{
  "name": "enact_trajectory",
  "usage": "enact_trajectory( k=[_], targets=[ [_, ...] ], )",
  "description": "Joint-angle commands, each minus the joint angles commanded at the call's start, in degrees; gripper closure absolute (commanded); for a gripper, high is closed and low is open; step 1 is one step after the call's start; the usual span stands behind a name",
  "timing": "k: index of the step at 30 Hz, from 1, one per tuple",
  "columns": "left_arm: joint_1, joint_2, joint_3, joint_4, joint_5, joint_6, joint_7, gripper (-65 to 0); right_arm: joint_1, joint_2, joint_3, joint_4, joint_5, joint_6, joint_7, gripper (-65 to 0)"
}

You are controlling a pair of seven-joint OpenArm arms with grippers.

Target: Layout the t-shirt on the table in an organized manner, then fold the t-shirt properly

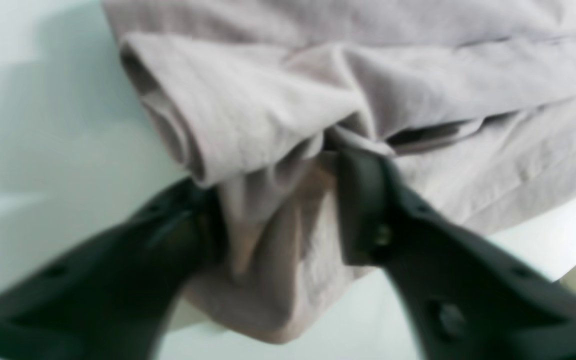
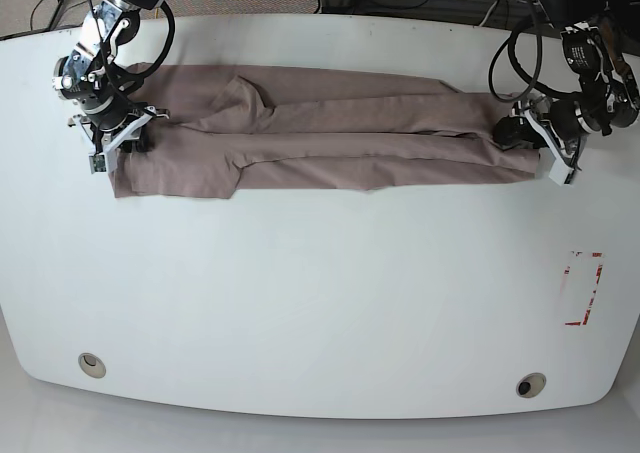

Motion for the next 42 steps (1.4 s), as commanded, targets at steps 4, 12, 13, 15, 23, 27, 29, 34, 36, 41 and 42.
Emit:
enact_trajectory(
  k=[4, 12, 13, 15, 23, 27, 29, 34, 36, 41, 42],
  targets=[
    [-0.09, 1.14, 0.0, -0.09, 0.0, 0.0, 0.0, -40.0, 0.0, 0.0, 0.0, 0.0, 0.0, 0.0, 0.0, -11.6],
    [-1.41, 3.69, -0.09, -0.18, 0.09, 0.0, 0.09, -40.0, 0.0, -0.18, 0.0, 0.0, 0.0, 0.0, 0.0, -11.6],
    [-1.58, 4.04, -0.09, -0.18, 0.09, 0.0, 0.09, -40.0, 0.0, -0.53, 0.0, 0.0, 0.0, 0.0, 0.0, -11.6],
    [-1.58, 4.48, -0.09, -0.18, 0.09, 0.0, 0.09, -40.0, 0.0, -1.05, 0.0, 0.0, 0.0, 0.0, 0.0, -11.6],
    [-1.67, 6.42, -2.2, -0.18, 0.09, 0.0, 0.09, -39.9, 0.0, -1.14, 0.0, 0.0, 0.0, 0.0, 0.0, -11.6],
    [-1.67, 7.38, -5.1, -0.18, 0.44, 0.0, 0.18, -39.9, 0.0, -1.14, 0.0, 0.0, 0.0, 0.0, 0.0, -11.6],
    [-1.67, 7.3, -5.71, -0.18, 0.26, 0.0, 0.18, -39.9, 0.0, -1.14, 0.0, 0.0, 0.0, 0.0, 0.0, -11.6],
    [-1.58, 5.98, -7.74, -0.18, 0.53, 0.0, 0.18, -39.9, 0.0, -1.14, 0.0, 0.0, 0.0, 0.0, 0.0, -11.6],
    [-1.58, 5.54, -8.53, -0.26, 0.53, 0.0, 0.09, -39.9, 0.0, -1.14, 0.0, 0.0, 0.0, 0.0, 0.0, -11.6],
    [-1.85, 5.27, -11.16, -4.57, 0.53, 0.0, 0.0, -39.9, 0.0, -1.14, 0.0, 0.0, 0.0, 0.0, 0.0, -11.6],
    [-2.37, 5.27, -11.6, -5.36, 0.53, 0.0, 0.0, -39.9, 0.0, -1.14, 0.0, 0.0, 0.0, 0.0, 0.0, -11.6]
  ],
)
